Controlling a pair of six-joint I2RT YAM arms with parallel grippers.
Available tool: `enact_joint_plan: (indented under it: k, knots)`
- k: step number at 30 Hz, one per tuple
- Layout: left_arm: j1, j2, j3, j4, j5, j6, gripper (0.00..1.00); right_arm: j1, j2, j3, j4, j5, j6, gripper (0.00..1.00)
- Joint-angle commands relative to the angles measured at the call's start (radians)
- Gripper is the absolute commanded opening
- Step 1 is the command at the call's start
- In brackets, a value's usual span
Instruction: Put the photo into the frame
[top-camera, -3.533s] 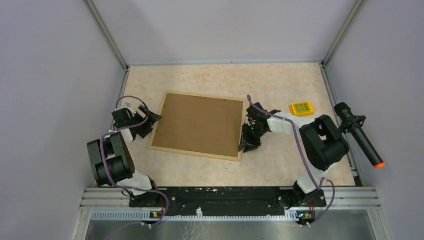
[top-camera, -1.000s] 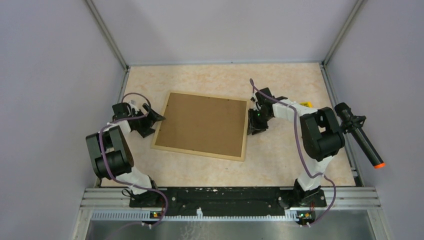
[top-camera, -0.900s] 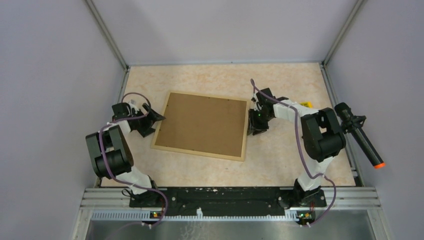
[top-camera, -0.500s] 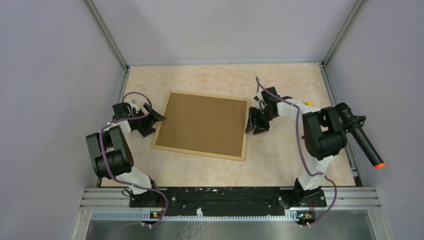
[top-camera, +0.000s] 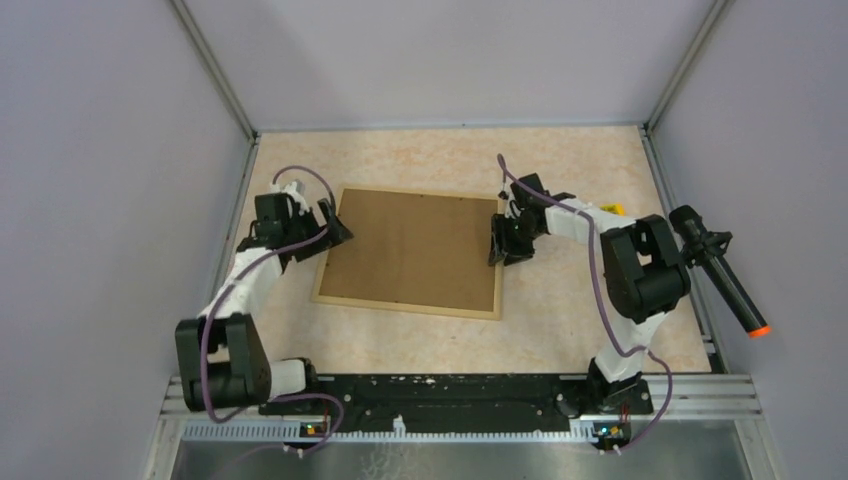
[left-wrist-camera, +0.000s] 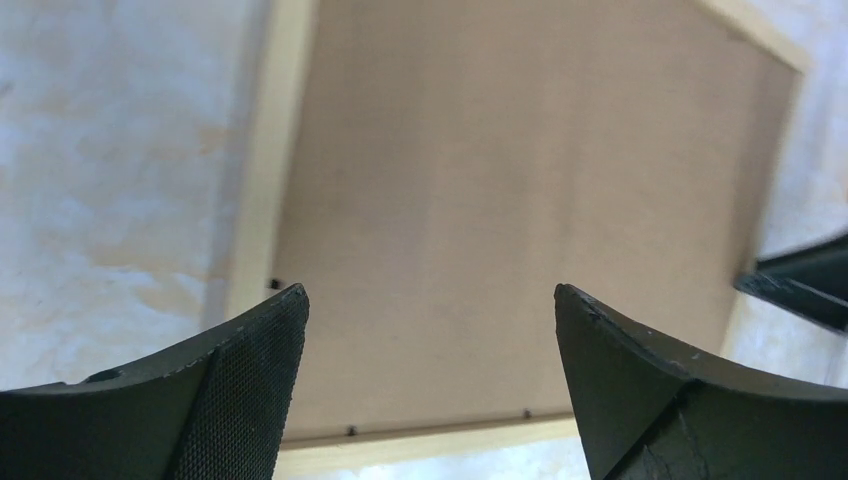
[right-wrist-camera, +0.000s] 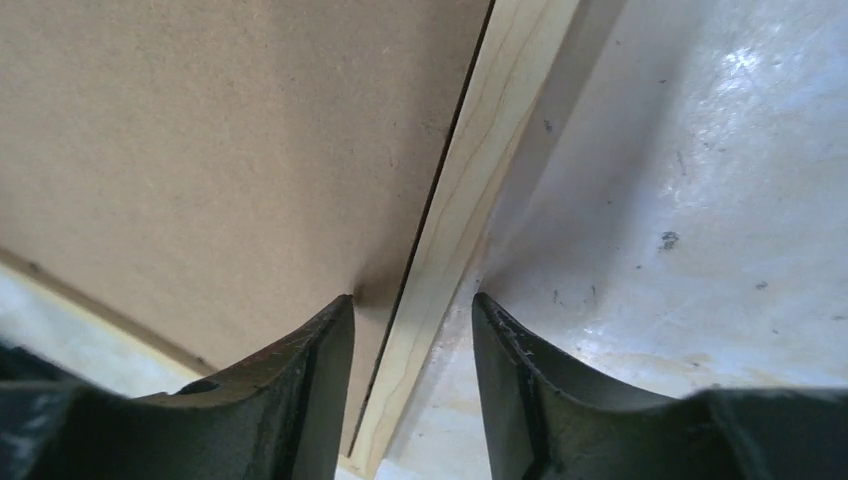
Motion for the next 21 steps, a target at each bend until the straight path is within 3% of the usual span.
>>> enact_joint_plan:
  k: [1, 5, 9, 13, 16, 21]
  knots:
    - [-0.065, -0.214, -0.009, -0.016, -0.034, 0.056, 0.96, 0.077, -0.084, 0.010, 0.002, 0.217, -0.094, 0.51]
    - [-0.065, -0.263, 0.006, -0.115, 0.105, 0.069, 0.97, 0.180, -0.201, -0.017, 0.015, 0.306, -0.180, 0.62]
    - [-0.064, -0.314, -0.012, -0.202, 0.244, 0.039, 0.94, 0.352, -0.255, -0.026, 0.029, 0.300, -0.262, 0.66]
    - [-0.053, -0.450, -0.047, -0.258, 0.176, -0.048, 0.89, 0.496, -0.247, -0.077, 0.151, 0.261, -0.321, 0.65]
    - [-0.039, -0.532, -0.055, -0.299, 0.109, -0.113, 0.94, 0.561, -0.213, -0.095, 0.234, 0.246, -0.375, 0.63]
    - [-0.029, -0.555, -0.059, -0.385, 0.127, -0.205, 0.99, 0.643, -0.170, -0.129, 0.340, 0.228, -0.506, 0.59]
